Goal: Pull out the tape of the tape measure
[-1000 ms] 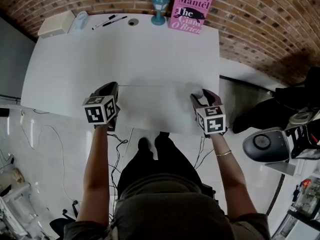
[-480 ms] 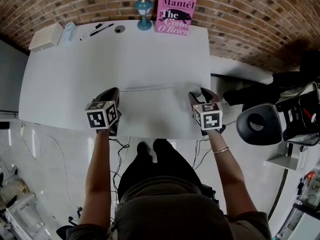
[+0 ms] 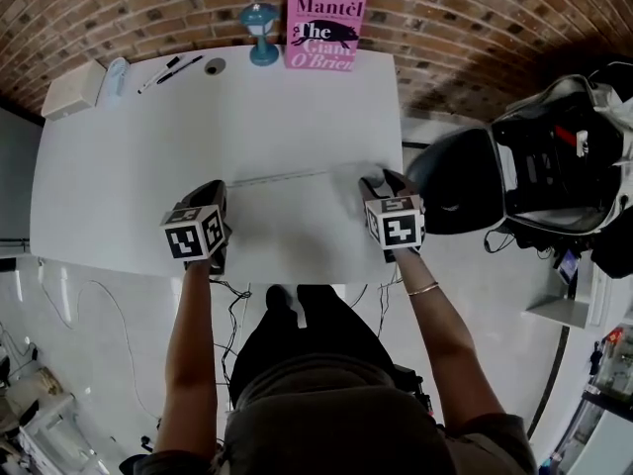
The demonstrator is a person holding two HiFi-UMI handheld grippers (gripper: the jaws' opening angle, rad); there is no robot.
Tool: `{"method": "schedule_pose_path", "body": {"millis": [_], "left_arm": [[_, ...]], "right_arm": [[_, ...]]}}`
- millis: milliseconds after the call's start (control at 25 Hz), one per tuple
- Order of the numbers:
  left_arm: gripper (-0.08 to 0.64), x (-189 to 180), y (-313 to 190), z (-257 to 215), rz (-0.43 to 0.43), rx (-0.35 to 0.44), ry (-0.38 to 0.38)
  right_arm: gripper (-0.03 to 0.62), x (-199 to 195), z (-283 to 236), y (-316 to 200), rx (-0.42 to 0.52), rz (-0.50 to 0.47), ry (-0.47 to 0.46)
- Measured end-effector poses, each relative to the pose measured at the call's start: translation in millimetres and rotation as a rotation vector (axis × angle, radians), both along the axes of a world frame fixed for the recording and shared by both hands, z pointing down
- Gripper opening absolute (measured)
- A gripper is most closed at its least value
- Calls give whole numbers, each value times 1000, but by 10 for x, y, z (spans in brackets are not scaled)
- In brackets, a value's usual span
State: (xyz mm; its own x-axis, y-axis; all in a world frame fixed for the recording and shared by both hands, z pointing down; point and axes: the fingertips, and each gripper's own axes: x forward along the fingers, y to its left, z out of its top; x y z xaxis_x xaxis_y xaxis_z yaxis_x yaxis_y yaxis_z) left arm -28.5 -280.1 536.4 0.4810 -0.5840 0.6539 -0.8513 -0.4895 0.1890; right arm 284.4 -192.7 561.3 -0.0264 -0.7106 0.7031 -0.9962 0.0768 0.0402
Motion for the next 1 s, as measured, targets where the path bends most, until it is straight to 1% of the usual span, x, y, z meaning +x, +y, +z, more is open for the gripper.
{"method": "schedule_pose_path", "body": {"millis": [400,680,1000], "left_arm": [[26,-34,-28,83,-16,-17,-10],[27,-88,-22,144,-27,-33,-12],[28,-105,7,214,-31,-42,-23]], "right_arm": [[221,-23,125,-100,-16,29,-8],[221,-48,164,-115,-36,44,6],[222,-50,179,-118,-28,59,1]]}}
